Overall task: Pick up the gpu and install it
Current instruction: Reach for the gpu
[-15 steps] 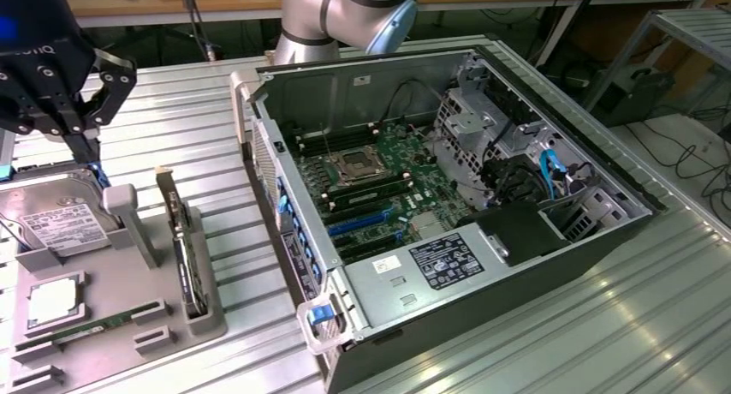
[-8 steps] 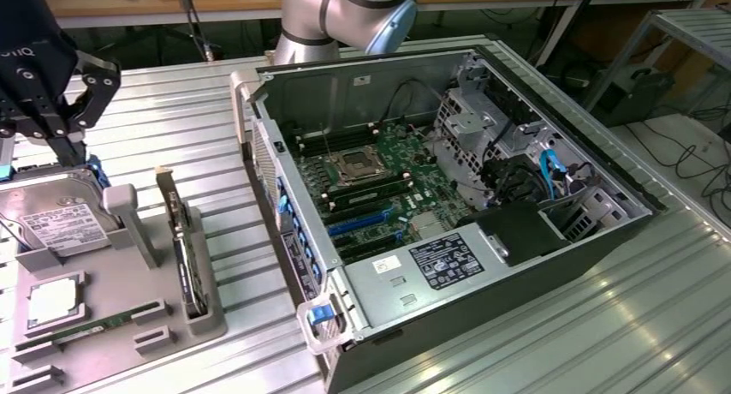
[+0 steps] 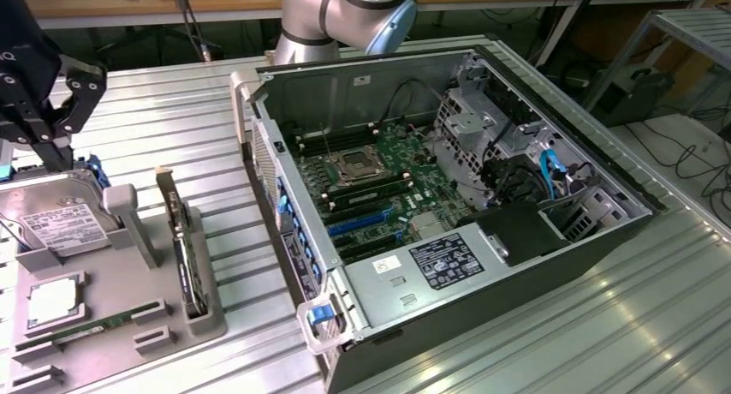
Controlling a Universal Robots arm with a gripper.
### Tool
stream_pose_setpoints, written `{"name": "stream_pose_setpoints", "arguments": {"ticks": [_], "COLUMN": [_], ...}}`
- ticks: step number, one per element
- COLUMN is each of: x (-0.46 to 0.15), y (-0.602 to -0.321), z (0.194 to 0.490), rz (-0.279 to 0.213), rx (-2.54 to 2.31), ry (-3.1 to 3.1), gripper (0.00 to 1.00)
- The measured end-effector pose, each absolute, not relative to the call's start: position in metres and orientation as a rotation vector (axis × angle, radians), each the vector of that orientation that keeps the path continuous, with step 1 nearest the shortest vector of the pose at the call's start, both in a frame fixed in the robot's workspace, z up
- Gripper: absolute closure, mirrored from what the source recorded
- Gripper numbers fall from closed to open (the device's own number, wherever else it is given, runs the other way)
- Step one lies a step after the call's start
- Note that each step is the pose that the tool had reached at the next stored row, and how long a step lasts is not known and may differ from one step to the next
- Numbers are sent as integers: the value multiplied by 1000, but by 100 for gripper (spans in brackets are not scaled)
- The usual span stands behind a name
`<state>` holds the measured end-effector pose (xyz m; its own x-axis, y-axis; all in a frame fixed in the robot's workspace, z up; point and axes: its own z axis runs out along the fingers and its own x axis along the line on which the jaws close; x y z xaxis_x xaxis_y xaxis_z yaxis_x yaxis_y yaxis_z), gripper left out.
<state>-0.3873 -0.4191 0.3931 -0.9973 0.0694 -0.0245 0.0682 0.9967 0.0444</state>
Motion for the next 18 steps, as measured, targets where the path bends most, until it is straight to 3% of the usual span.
{"name": "stream_pose_setpoints", "arguments": {"ticks": [18], "x": [-364], "y": [-456], "z": [384], "rz": [70], "rx": [110], "ry": [3145], "gripper": [89]}}
